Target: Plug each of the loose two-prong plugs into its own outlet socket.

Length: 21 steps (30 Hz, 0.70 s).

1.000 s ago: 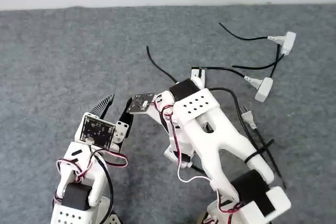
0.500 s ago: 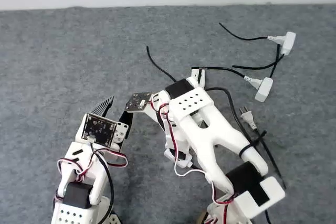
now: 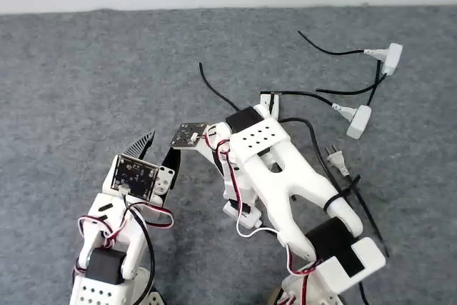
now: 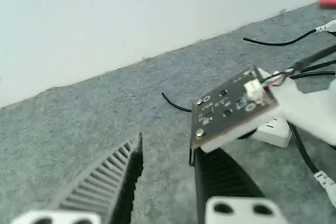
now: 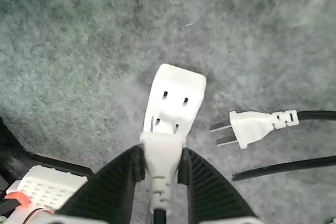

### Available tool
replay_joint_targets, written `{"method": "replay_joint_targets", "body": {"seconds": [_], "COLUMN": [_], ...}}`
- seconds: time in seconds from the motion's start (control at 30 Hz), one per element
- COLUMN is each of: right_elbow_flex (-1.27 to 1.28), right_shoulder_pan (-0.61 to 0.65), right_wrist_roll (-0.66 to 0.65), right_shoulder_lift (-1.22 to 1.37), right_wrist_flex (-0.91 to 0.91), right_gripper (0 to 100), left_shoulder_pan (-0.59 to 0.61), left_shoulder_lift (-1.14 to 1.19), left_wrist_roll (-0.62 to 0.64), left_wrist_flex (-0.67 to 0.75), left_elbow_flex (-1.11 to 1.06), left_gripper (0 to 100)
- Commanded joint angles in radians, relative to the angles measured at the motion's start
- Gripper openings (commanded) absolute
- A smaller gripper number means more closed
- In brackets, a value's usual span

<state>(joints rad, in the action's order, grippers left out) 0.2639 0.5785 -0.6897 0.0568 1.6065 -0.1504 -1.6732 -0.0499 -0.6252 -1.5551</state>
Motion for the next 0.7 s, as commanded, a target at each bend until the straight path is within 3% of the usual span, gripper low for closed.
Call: {"method": "replay_joint_targets", "body": {"seconds": [0.0,0.67], "right_elbow_flex": [0.006,-0.023], "right_shoulder_pan": [0.008,-0.001], "right_wrist_roll": [0.011,0.012], "right_shoulder_lift": [0.016,-0.019], "right_wrist_flex": [0.044,0.087], "right_gripper": [0.9,0.9], "left_shoulder_pan": [-0.002,0.074], "left_shoulder_lift": [-0.003,-0.003], "left_wrist_roll": [0.006,0.054], "left_wrist_flex": [0.037,0.057], "left_elbow_flex": [0.036,0.048], "left_gripper": [16,16]}}
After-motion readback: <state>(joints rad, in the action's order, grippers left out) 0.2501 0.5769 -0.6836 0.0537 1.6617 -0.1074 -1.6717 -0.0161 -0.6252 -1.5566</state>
